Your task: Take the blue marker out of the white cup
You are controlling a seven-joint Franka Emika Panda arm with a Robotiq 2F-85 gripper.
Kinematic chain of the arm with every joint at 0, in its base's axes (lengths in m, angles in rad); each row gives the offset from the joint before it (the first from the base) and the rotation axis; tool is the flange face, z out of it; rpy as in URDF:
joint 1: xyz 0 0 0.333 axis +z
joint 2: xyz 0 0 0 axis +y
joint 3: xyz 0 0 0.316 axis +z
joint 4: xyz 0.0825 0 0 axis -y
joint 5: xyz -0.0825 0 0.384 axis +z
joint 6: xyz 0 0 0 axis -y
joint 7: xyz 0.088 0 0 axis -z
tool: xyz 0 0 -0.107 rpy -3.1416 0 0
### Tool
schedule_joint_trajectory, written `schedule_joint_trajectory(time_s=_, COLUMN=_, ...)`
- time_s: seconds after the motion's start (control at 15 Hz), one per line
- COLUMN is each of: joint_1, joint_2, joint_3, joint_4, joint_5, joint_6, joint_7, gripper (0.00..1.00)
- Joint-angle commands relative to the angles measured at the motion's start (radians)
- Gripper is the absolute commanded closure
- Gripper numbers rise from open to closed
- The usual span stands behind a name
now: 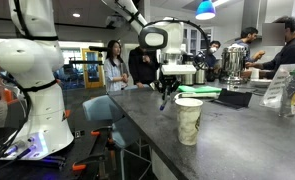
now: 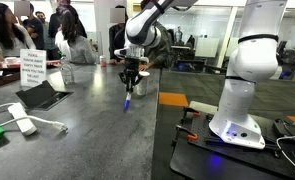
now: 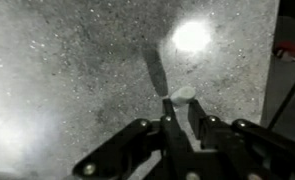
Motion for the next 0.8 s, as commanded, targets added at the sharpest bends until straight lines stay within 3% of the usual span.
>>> schedule_joint_trajectory(time_s=0.0, joint_1=-0.009, joint_2=-0.020, joint_3=0.019, joint_4=-0.026, joint_5=-0.035, joint_6=0.043, joint_7=0.033, gripper=0.53)
schedule_joint_trajectory(time_s=0.27, joint_1=-0.002, joint_2=-0.038, joint_3=0.018, joint_4=-0.041, joint_5=-0.217, joint_6=0.148, joint_7=0.139, gripper=0.26)
schedule_joint_trajectory(time_s=0.47, joint_1=-0.001, joint_2=-0.065, joint_3=0.015, joint_4=-0.032, joint_5=-0.379, joint_6=0.131, joint_7=0.294, gripper=0.02)
schedule_joint_trajectory(time_s=0.73, joint_1=0.003, joint_2=-0.140, joint_3=0.020, joint_4=-0.014, joint_5=-0.440, joint_6=0.017, joint_7=0.404, gripper=0.00)
